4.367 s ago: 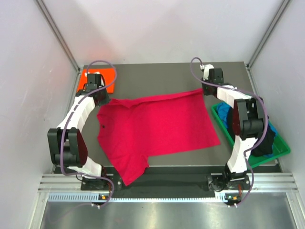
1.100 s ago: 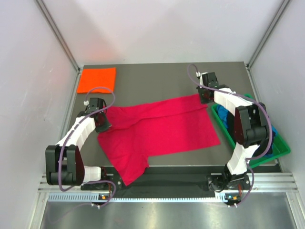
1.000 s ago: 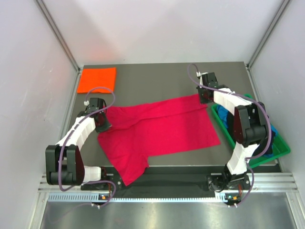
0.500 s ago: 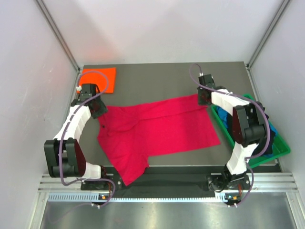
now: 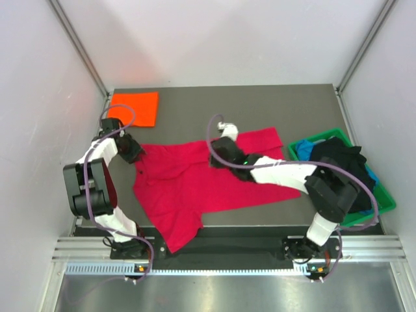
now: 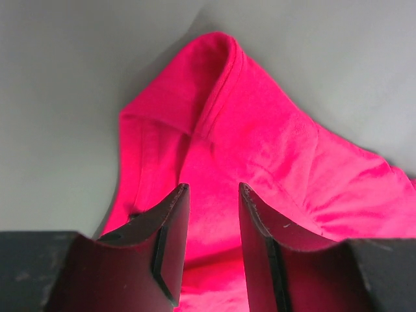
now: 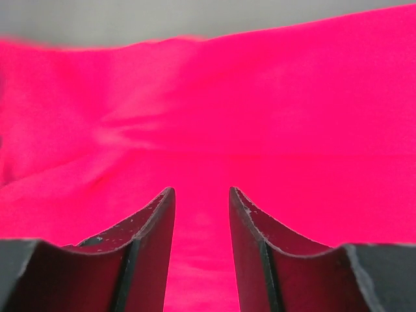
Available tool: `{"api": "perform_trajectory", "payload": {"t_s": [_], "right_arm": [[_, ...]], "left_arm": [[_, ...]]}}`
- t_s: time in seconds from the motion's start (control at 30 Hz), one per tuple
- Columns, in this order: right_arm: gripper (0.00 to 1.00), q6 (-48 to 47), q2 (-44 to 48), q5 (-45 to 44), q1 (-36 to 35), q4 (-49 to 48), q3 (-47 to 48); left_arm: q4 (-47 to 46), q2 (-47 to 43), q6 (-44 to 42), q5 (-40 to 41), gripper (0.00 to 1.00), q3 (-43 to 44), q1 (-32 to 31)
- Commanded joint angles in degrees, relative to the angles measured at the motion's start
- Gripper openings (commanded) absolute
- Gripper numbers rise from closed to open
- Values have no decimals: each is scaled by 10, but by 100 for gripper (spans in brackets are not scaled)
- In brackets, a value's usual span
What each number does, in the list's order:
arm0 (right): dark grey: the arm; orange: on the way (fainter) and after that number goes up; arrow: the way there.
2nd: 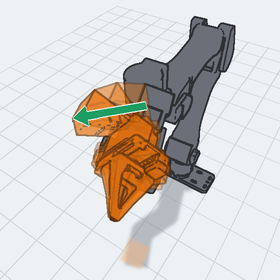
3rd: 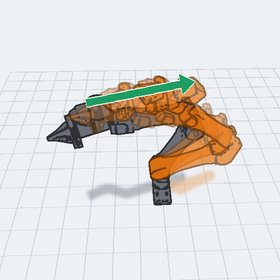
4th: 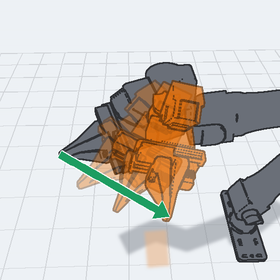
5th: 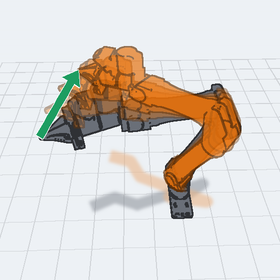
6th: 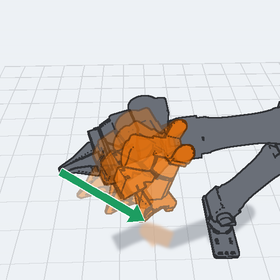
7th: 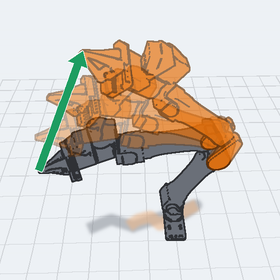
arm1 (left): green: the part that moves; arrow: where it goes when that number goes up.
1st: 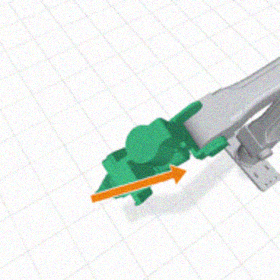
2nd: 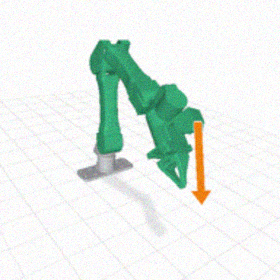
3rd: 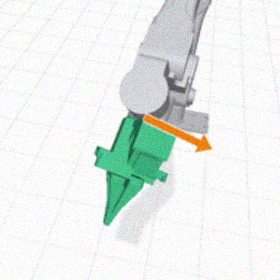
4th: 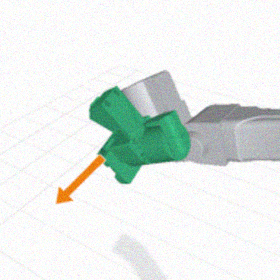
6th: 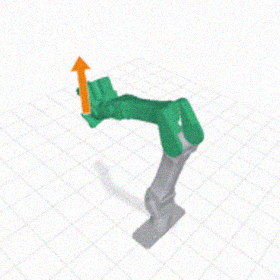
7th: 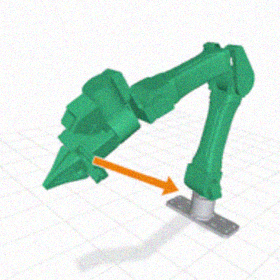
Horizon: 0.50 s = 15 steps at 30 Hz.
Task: Fold and stack the t-shirts
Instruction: Fold the tshirt
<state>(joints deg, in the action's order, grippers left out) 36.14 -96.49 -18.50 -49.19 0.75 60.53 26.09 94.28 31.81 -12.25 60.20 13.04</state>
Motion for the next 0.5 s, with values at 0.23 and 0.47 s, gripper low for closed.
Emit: {"api": "perform_trajectory", "payload": {"t_s": [0.23, 0.47], "right_arm": [[50, -214, -105, -87, -175, -309, -3], [57, -314, -185, -96, -216, -321, 66]], "left_arm": [[-41, 32, 11, -29, 40, 18, 4], [-35, 48, 20, -15, 37, 25, 8]]}}
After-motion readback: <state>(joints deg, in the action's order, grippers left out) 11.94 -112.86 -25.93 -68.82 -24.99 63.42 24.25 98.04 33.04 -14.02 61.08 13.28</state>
